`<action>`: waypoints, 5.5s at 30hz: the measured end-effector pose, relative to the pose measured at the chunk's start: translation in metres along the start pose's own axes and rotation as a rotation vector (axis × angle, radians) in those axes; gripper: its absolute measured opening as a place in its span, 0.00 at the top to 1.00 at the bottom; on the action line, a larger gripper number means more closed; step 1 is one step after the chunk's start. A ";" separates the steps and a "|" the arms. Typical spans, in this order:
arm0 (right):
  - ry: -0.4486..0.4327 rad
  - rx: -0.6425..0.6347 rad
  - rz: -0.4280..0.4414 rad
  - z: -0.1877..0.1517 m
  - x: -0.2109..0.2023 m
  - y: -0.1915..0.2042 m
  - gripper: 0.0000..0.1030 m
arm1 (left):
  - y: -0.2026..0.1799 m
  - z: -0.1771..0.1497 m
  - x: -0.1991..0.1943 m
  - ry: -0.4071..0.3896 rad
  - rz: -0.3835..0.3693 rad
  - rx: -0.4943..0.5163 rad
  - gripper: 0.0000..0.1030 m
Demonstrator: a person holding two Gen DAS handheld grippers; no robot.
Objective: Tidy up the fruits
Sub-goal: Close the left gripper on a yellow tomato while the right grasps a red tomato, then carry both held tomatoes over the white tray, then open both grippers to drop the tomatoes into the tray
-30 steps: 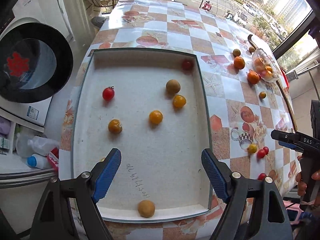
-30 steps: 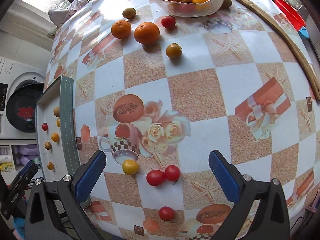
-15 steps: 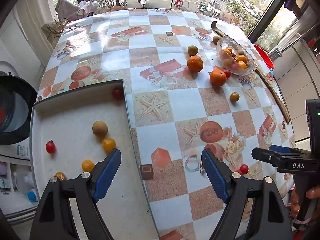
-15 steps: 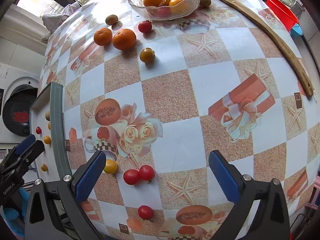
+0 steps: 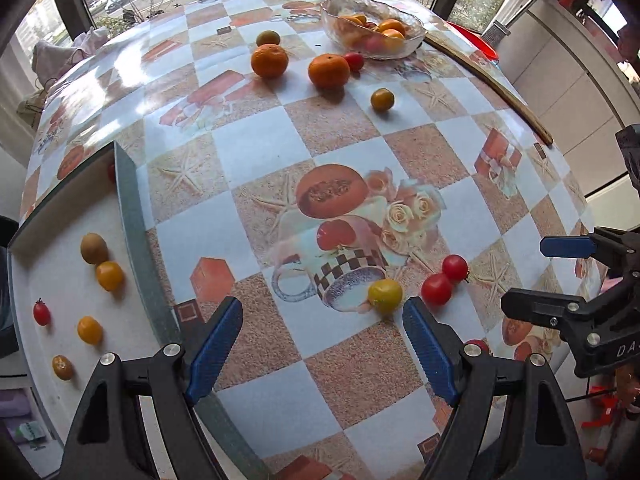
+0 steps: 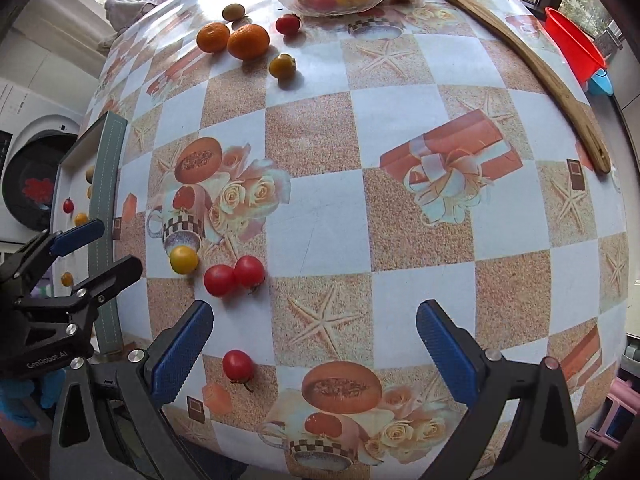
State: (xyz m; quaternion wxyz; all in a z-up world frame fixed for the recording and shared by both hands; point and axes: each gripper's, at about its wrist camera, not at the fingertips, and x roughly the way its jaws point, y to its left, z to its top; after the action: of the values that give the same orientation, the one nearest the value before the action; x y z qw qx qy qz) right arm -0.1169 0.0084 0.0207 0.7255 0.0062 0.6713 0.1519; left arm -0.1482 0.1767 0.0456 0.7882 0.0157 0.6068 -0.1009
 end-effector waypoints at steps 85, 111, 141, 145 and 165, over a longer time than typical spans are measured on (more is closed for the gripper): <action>-0.064 -0.220 0.128 0.033 0.001 0.159 0.78 | 0.138 -0.063 -0.065 -0.141 0.065 -0.454 0.78; 0.026 -0.415 0.168 0.040 0.057 0.268 0.78 | 0.233 -0.012 -0.024 -0.146 0.188 -0.472 0.78; 0.006 -0.518 0.104 0.032 0.091 0.303 0.40 | 0.235 -0.004 -0.004 -0.127 0.254 -0.439 0.35; -0.002 -0.515 0.137 0.027 0.081 0.302 0.30 | 0.238 -0.005 -0.006 -0.115 0.245 -0.447 0.35; -0.128 -0.115 -0.058 0.012 -0.006 0.097 0.23 | 0.105 0.033 -0.042 -0.177 0.150 -0.217 0.35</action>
State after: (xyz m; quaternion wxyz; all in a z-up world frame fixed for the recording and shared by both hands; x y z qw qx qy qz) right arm -0.1262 0.1023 0.0484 0.7701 -0.0452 0.6137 0.1683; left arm -0.1084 0.2807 0.0840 0.8412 -0.0332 0.5392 0.0234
